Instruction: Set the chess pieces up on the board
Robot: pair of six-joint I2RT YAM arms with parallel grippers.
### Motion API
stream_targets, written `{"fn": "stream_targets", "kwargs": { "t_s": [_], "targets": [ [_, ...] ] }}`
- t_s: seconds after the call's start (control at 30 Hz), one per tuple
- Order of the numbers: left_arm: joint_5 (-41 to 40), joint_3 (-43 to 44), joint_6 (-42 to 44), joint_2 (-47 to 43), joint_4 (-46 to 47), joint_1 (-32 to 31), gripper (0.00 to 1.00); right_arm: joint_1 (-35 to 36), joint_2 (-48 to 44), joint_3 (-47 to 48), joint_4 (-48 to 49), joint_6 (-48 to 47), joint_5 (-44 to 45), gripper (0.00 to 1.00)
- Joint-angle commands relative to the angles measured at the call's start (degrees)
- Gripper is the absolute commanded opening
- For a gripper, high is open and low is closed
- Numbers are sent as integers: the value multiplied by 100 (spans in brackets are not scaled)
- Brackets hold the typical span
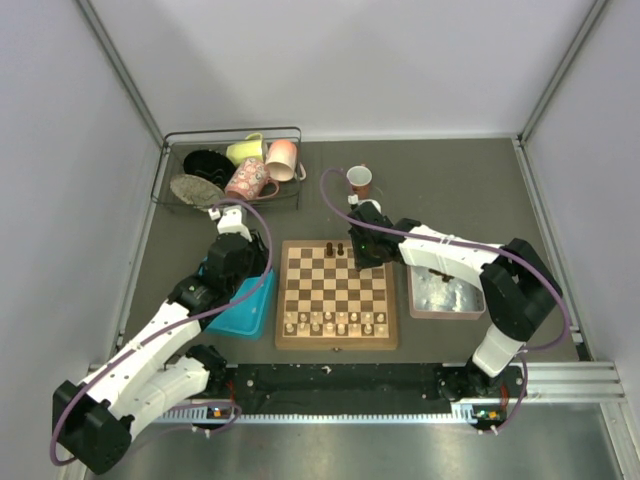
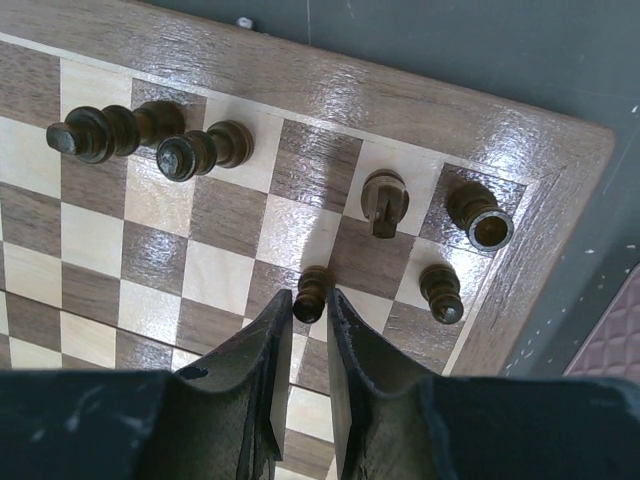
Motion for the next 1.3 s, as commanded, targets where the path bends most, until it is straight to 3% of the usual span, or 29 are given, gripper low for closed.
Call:
{"fn": "stream_targets", "kwargs": {
  "t_s": [0.0,1.27],
  "targets": [
    [89,-90,21,-57,291,25,42,53,-56,250,84,-40,247,18],
    [125,-116,-6,-48,326,25,42,44,50,391,-127,-49,827,16]
  ]
}}
